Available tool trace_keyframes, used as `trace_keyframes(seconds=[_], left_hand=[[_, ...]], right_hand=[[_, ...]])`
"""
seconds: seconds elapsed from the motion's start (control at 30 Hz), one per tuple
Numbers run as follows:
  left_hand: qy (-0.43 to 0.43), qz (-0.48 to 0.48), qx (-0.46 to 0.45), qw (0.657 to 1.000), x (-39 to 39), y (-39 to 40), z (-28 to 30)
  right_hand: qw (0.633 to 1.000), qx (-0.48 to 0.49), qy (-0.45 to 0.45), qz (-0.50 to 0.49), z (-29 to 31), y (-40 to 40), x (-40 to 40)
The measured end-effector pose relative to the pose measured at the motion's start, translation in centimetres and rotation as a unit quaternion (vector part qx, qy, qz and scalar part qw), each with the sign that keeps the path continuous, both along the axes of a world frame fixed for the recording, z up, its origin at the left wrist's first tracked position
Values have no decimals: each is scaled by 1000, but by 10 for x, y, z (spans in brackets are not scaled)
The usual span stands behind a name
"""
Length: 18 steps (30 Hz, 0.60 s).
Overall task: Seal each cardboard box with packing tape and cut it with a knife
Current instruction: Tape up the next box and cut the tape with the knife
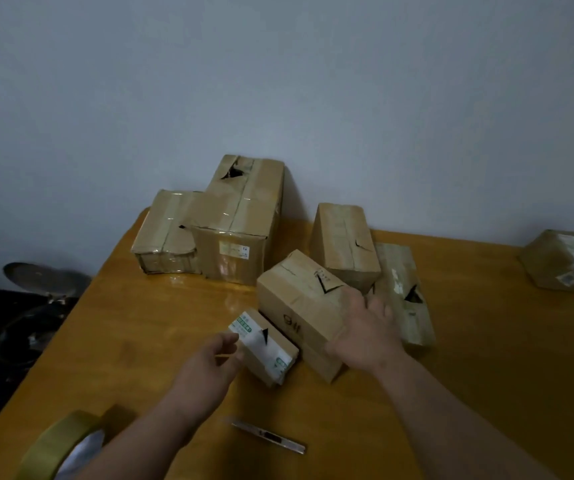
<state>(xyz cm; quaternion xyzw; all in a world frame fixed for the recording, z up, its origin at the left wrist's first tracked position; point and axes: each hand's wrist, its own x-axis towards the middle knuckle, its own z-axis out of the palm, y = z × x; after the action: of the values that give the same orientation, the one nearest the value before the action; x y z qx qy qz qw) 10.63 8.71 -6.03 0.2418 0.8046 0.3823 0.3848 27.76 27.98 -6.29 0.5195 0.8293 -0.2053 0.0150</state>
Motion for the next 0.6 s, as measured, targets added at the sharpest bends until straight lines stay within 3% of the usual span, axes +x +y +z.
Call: trace_keyframes(seconds=[0.17,0.33,0.5,0.6], left_hand=[[0,-38,33,999,-38,-15,5],[8,-77,60,995,-56,-25,27],[-6,-72,130,989,-48,-45,45],[-27,-68,165,984,-39,-68,53]], right_hand=[[995,74,70,-16,25,-32,8],[972,216,85,-33,65,-85,12],[916,307,246,-80,82,-151,-10],[910,275,302,-72,74,-184,-19]])
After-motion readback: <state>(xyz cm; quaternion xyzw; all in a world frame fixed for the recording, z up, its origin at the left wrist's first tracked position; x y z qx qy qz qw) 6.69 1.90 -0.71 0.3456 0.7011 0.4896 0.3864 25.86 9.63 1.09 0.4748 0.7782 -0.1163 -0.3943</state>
